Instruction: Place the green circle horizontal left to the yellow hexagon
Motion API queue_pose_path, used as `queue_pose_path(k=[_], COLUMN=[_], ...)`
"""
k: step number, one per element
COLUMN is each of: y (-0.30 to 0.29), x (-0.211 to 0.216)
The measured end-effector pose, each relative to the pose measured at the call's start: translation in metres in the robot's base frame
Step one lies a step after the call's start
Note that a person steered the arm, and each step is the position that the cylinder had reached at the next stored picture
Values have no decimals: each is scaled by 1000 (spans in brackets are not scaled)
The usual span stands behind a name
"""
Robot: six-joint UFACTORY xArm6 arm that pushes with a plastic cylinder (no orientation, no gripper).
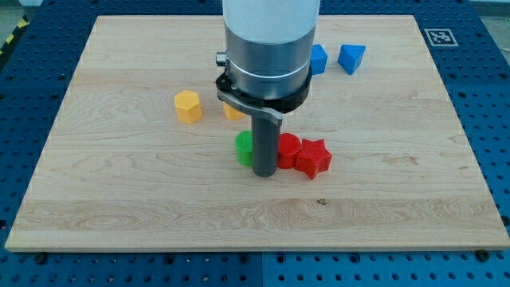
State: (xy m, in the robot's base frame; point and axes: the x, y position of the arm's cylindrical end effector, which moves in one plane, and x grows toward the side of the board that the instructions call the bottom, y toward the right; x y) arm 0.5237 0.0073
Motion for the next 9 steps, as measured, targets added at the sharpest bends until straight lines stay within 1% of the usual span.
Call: queue_pose_path(k=[2, 3, 5, 7, 9], y=[41, 35, -23, -79, -152], x=[-5, -10, -19, -52, -60])
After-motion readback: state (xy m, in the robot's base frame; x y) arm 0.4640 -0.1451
